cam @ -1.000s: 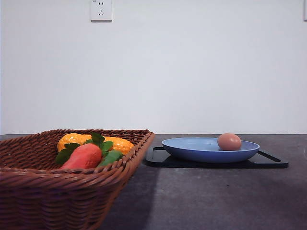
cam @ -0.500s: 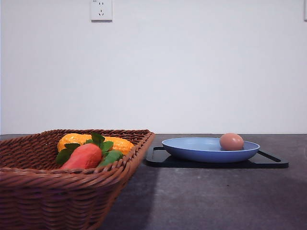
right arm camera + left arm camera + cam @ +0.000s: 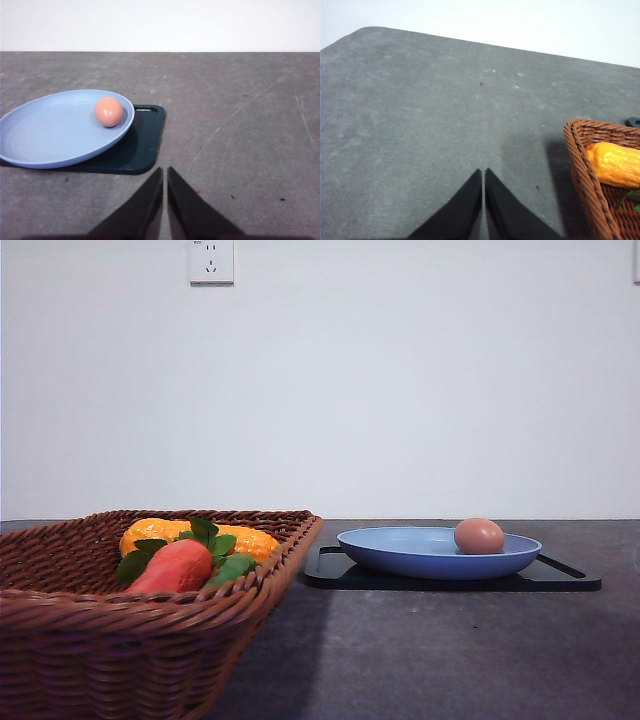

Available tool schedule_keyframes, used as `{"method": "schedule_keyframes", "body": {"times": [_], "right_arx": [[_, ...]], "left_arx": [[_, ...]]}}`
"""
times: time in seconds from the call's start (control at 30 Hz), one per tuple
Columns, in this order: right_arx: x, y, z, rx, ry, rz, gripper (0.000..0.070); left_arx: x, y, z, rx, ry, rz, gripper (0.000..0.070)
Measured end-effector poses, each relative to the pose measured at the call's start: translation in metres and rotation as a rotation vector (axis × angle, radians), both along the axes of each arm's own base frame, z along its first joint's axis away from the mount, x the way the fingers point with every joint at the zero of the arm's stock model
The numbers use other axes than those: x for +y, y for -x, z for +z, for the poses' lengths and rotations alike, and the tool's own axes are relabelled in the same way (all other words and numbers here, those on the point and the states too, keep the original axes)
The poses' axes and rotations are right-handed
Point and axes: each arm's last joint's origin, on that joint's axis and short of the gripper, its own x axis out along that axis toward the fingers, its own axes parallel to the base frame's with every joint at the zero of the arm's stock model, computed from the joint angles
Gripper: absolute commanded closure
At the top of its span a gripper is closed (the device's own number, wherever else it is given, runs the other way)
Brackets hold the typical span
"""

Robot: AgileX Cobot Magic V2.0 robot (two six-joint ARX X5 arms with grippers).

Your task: Transfer egg from basket to plate and serve

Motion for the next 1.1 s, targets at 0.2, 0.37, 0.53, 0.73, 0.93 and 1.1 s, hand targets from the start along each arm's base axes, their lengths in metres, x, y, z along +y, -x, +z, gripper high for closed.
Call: {"method": "schedule_keyframes", "body": {"times": [0.2,0.37,0.53,0.73,0.93,1.1], "right_arx": [[0.0,0.0,0.0,0.0,0.0,0.0,0.07],[0.0,0.0,0.0,0.0,0.0,0.0,0.07],[0.0,0.0,0.0,0.0,0.0,0.0,0.07],[0.0,0.0,0.0,0.0,0.0,0.0,0.07],[0.0,0.0,0.0,0.0,0.0,0.0,0.07],[0.0,0.0,0.0,0.0,0.0,0.0,0.07]], "left_arx": [[0.0,0.0,0.0,0.0,0.0,0.0,0.07],[0.0,0.0,0.0,0.0,0.0,0.0,0.07],[0.0,0.0,0.0,0.0,0.0,0.0,0.07],[0.0,0.0,0.0,0.0,0.0,0.0,0.07],[0.0,0.0,0.0,0.0,0.0,0.0,0.07],[0.0,0.0,0.0,0.0,0.0,0.0,0.07]]}}
